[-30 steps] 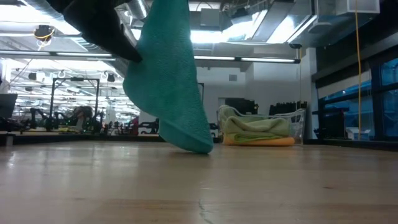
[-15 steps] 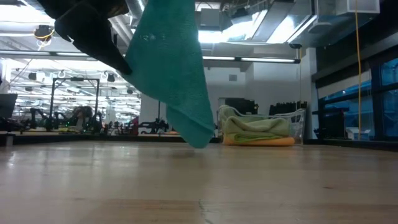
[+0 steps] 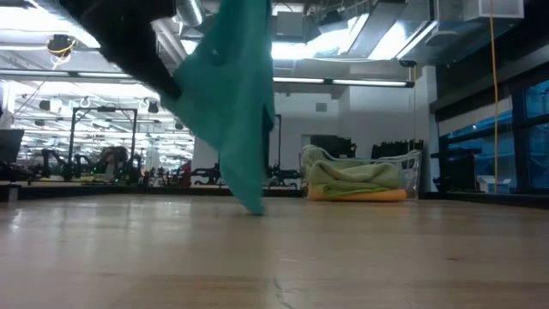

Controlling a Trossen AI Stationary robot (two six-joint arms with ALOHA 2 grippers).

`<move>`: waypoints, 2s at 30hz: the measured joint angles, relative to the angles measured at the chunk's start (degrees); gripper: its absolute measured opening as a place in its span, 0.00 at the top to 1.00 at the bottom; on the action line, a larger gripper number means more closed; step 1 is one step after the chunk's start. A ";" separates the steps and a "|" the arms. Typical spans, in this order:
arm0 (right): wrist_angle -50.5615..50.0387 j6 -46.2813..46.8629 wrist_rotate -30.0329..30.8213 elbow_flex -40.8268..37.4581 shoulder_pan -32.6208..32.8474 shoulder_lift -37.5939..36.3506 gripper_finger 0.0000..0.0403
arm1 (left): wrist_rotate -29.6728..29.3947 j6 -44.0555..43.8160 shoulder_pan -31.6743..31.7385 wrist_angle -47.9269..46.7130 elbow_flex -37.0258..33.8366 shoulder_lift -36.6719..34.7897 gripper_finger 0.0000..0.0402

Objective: Fold microfiber towels
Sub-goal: Fold the blue microfiber towel

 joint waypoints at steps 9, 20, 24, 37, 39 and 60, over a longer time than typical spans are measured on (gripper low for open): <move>-8.51 10.68 0.93 -2.24 -0.02 -0.04 1.00 | -1.78 -1.14 1.38 -19.34 12.68 -0.45 1.00; -8.24 13.16 11.08 -10.63 -1.12 0.04 1.00 | -1.84 7.47 10.55 -36.64 28.99 -0.43 1.00; -8.19 13.42 11.07 -12.55 -1.98 0.02 1.00 | -1.86 9.76 13.22 -38.37 31.66 -0.45 1.00; -0.36 14.46 9.16 -21.69 -2.36 0.02 1.00 | -0.32 14.66 16.26 -44.29 32.03 -0.43 1.00; 1.21 14.90 7.92 -23.93 -2.51 0.04 1.00 | 0.71 14.63 16.26 -45.64 32.03 -0.43 1.00; 16.23 14.65 4.92 -37.55 -2.73 0.11 0.91 | 9.35 12.95 16.24 -45.93 32.01 -0.25 1.00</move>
